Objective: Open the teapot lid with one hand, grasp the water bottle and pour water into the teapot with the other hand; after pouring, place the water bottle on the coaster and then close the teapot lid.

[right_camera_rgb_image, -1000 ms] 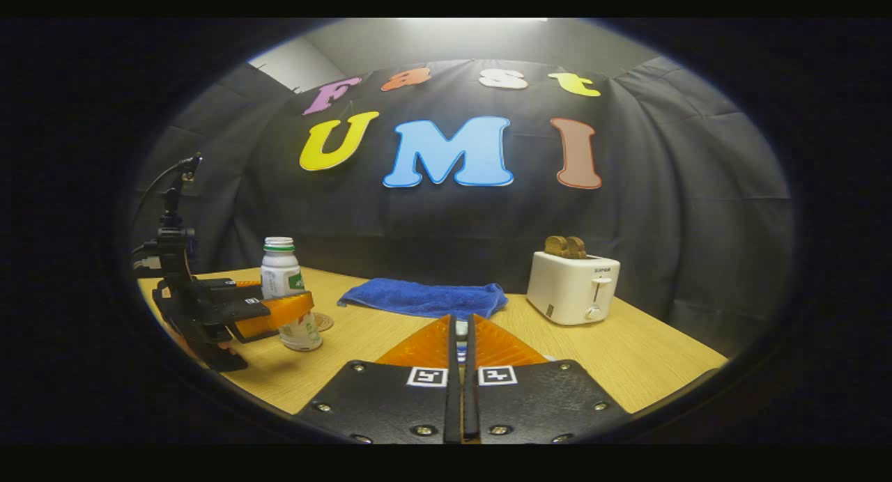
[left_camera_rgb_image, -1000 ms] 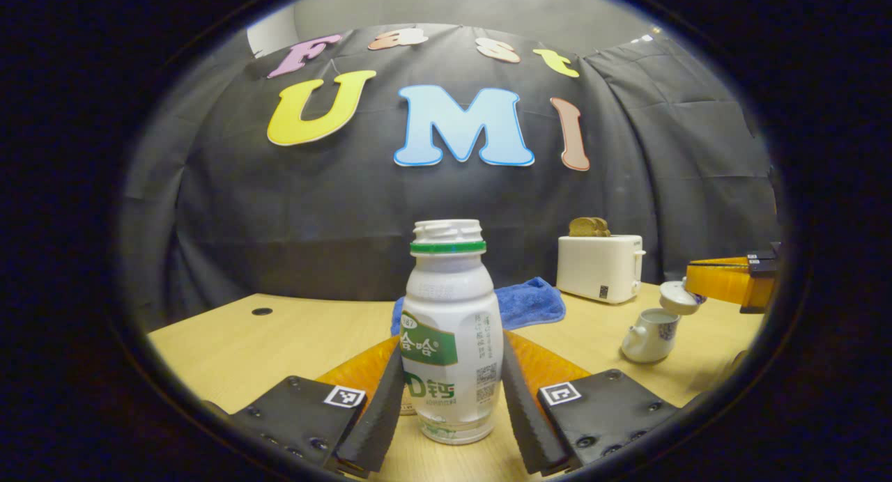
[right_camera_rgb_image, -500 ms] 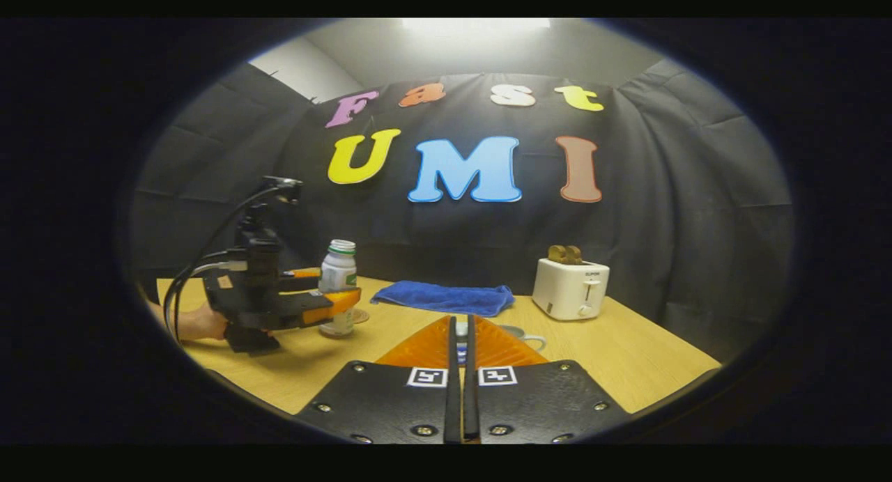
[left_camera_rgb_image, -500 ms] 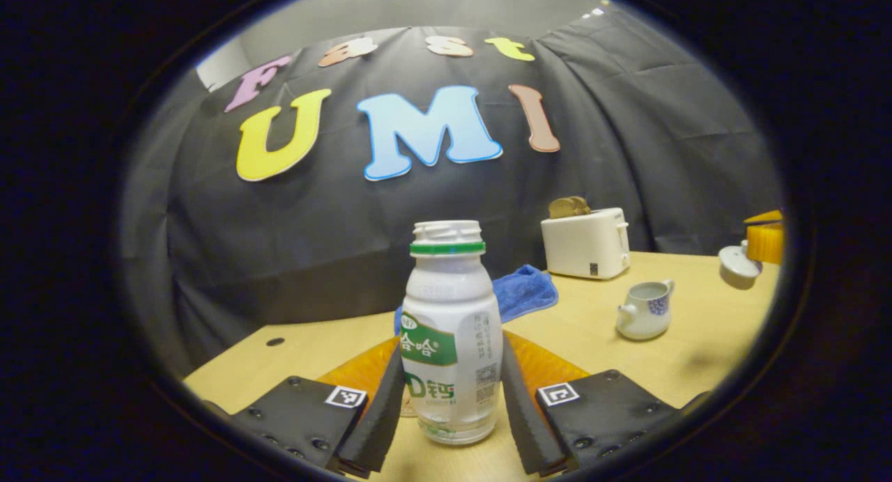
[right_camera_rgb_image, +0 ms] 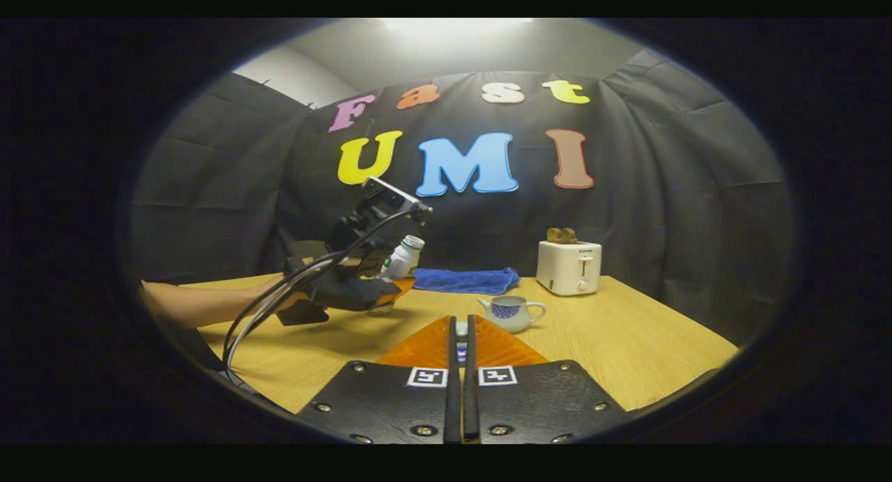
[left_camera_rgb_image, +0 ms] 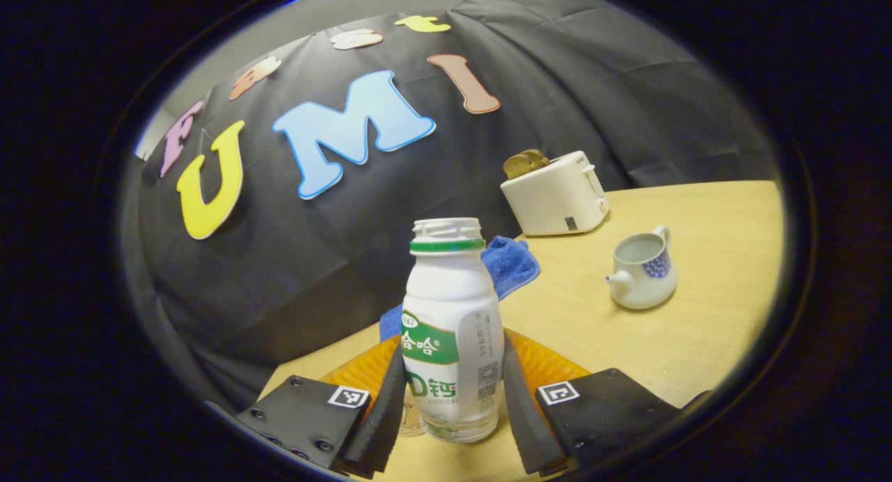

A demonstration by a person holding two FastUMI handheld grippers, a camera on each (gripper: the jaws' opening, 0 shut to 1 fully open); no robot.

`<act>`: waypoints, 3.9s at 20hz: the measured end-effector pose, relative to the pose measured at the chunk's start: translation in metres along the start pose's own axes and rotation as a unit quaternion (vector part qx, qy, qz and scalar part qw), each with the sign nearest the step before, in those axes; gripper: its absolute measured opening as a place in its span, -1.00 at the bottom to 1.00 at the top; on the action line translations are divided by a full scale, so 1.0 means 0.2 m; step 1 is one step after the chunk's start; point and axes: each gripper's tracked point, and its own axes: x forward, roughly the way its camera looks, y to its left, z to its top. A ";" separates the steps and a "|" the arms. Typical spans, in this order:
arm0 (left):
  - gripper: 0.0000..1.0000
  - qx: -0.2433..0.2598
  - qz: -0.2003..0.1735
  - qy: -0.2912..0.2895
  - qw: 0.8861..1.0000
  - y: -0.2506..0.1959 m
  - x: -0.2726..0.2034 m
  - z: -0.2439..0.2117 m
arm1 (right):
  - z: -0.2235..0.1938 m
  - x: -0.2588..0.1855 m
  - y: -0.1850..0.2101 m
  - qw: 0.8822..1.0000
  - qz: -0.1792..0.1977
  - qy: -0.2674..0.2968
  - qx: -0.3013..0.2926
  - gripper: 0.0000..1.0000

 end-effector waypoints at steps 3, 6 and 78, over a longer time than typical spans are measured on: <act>0.60 0.062 -0.006 0.006 0.998 -0.06 0.06 0.04 | 0.00 -0.01 -0.05 1.000 -0.005 0.000 0.007 -0.96; 0.61 0.109 -0.029 0.018 0.993 -0.18 0.09 0.01 | -0.02 -0.01 -0.09 1.000 -0.011 0.004 0.010 -0.96; 0.47 0.590 0.012 0.017 0.807 -0.43 0.06 0.21 | -0.12 -0.13 -0.34 0.998 -0.045 0.024 0.046 -0.96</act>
